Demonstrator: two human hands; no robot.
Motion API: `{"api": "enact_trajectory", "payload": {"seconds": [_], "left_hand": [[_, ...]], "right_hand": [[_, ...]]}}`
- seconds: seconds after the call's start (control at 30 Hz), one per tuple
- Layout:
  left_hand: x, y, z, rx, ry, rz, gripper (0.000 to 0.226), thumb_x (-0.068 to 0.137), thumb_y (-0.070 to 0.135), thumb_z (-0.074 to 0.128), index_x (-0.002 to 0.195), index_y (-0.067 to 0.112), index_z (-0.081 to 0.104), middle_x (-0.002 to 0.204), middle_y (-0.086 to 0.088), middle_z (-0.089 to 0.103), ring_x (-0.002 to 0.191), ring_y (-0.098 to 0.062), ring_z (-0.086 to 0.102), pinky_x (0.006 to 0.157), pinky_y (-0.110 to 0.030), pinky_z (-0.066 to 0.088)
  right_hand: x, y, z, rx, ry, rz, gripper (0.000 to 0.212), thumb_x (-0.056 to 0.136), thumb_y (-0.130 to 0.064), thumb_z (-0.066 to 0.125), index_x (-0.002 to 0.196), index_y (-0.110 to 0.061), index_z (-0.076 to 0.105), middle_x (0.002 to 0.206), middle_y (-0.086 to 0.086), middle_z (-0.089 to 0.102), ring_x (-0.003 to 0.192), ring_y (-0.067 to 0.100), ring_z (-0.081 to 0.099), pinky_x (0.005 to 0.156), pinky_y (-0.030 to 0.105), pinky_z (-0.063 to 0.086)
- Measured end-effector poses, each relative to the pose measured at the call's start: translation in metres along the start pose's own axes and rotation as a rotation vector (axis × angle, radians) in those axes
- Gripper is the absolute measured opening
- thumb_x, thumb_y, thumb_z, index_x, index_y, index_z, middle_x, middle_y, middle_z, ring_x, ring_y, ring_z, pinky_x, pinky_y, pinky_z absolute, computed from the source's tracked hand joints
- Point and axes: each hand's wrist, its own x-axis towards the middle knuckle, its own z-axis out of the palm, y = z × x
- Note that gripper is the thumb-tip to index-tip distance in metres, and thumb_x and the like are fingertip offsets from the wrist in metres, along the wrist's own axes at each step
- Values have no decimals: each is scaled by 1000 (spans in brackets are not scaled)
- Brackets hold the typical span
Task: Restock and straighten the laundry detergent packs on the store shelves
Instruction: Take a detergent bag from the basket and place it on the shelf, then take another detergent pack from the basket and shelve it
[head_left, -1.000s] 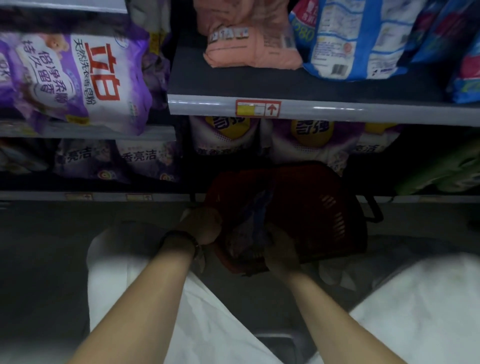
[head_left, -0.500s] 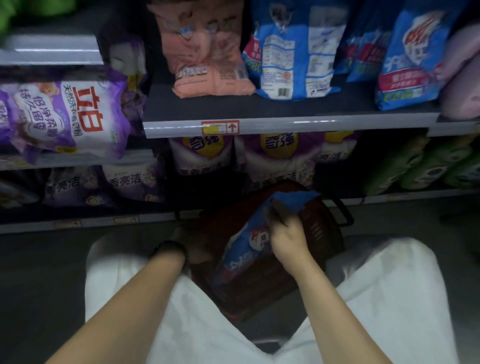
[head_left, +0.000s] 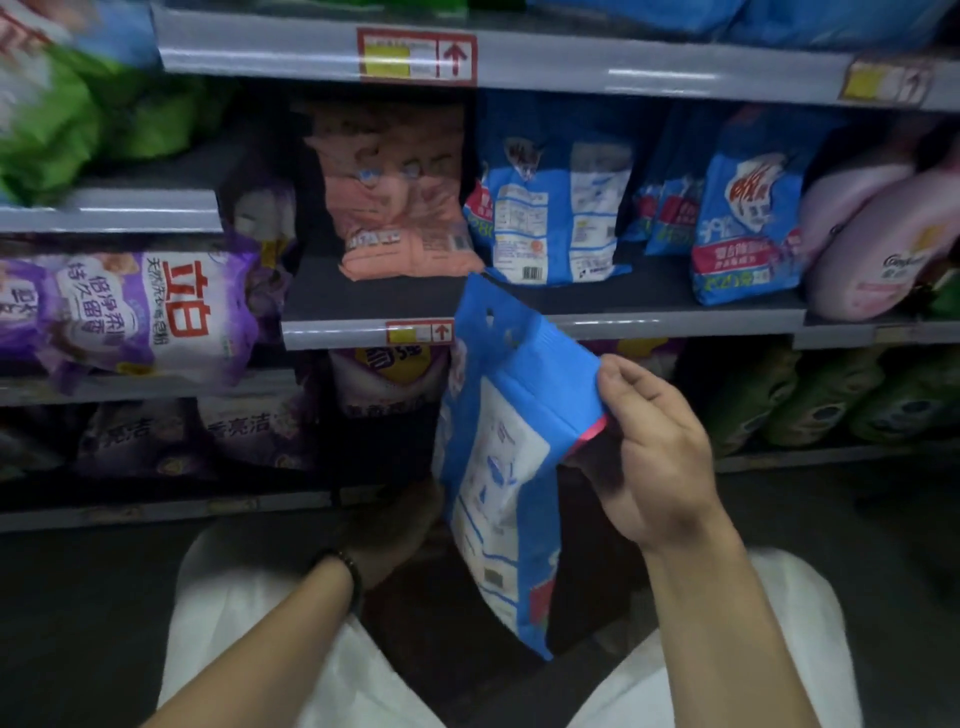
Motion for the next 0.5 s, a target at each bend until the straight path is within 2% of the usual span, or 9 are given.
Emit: {"api": "enact_trajectory", "payload": {"seconds": [0.07,0.13,0.17,0.23,0.3,0.33,0.37,0.43,0.5], "left_hand": [[1,-5,11,-276,-184,-92,113,58,92,68,150,28,51,146,-7,64,129,-29,66,103,-50,56],[-11,9,26,-589,-226,-77,120,54,93,70,153,28,53,154,-7,56,139,-30,57,111,-53,50],[-20,21,41,-740,-231,-108,116,52,88,76,146,22,62,150,-8,61,134,-31,62,104,-52,55],[-36,39,67,-839,-280,-90,97,61,75,84,132,9,72,120,-7,79,104,-28,78,80,-44,65],[-41,38,91,-877,-105,-17,64,92,67,57,123,12,68,89,1,83,79,-18,80,65,-34,63],[-46,42,103,-883,-62,3,61,97,64,51,125,12,66,90,-1,83,82,-21,80,64,-35,63],[-46,43,110,-897,-62,8,67,93,64,57,131,10,64,101,-7,82,95,-28,78,70,-39,62],[-45,54,120,-1006,-94,-32,81,83,67,67,136,6,62,115,-19,78,109,-35,74,88,-48,55],[-44,66,129,-1128,-115,-16,79,99,65,46,145,2,56,135,-30,65,130,-38,62,111,-53,42]], "right_hand": [[-5,-21,5,54,-40,-24,23,98,-27,62,101,-5,68,96,22,59,78,27,61,59,32,53],[-9,-36,7,114,-37,-33,26,94,-26,57,95,-6,75,97,22,68,80,29,69,60,35,58],[-10,-40,6,134,-35,-38,29,93,-25,54,94,-7,77,98,20,73,83,29,72,62,36,60],[-8,-48,0,136,-4,-25,32,95,-25,53,101,-4,76,105,23,74,88,34,73,65,40,62],[-2,-53,-8,66,35,-10,29,97,-26,55,104,-6,75,107,27,70,89,36,69,64,40,61],[1,-56,-14,23,55,-15,29,100,-26,55,102,-7,76,108,28,70,89,37,70,65,42,62],[4,-59,-22,-22,76,-19,32,103,-27,54,104,-4,76,114,30,72,95,38,71,75,49,64],[9,-63,-36,-109,106,-3,44,105,-36,52,121,1,70,128,34,68,116,39,69,105,61,53],[7,-62,-49,-171,59,69,59,98,-54,57,135,-8,67,132,22,71,126,38,68,112,60,48]]}}
